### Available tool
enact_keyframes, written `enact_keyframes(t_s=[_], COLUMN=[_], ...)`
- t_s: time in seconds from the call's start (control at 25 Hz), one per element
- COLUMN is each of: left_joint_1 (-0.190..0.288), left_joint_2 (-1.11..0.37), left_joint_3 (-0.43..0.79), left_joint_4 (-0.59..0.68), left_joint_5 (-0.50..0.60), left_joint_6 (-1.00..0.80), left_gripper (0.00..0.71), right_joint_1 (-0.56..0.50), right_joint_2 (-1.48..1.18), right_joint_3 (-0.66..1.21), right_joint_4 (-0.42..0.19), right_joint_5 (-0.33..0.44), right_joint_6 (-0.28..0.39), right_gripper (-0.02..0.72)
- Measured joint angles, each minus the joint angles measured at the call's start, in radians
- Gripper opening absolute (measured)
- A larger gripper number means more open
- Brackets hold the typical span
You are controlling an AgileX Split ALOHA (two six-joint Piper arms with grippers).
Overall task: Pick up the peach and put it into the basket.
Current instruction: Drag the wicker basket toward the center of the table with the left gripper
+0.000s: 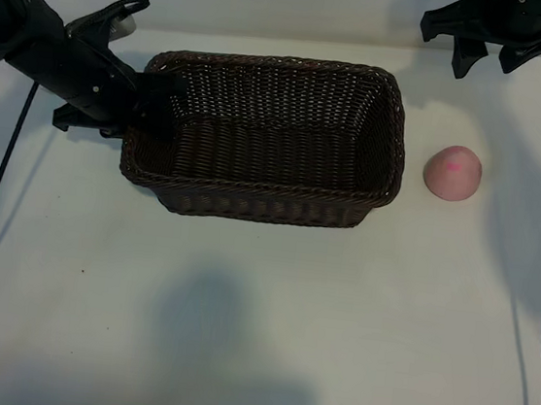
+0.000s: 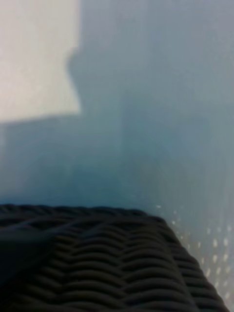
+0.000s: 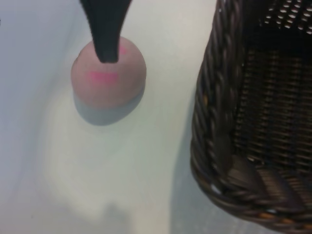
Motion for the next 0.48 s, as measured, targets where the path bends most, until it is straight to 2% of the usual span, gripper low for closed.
enact_keyframes(t_s=[0.16,0.24,0.32,0.48], left_joint_1=[0.000,0.000,0.000,0.000], left_joint_2=[-0.008,-0.026,-0.056,-0.139], left_joint_3=[-0.003,-0.007,-0.016,-0.017], left_joint_4=[-0.001,-0.001,-0.001,0.017], left_joint_5=[0.011,0.016,0.019,0.027], left_joint_6=[-0.001,-0.002,-0.003,-0.014], left_gripper=[0.477,0.541,0.574,0.584], right_joint_1=[0.000,0.000,0.000,0.000], right_joint_2=[0.000,0.000,0.000,0.000], right_joint_3=[0.000,0.000,0.000,0.000], right_joint_4=[0.000,0.000,0.000,0.000], right_joint_5=[0.000,0.000,0.000,0.000], right_joint_6=[0.000,0.001,0.001,0.001], right_gripper=[0.505,0.505,0.505,0.505])
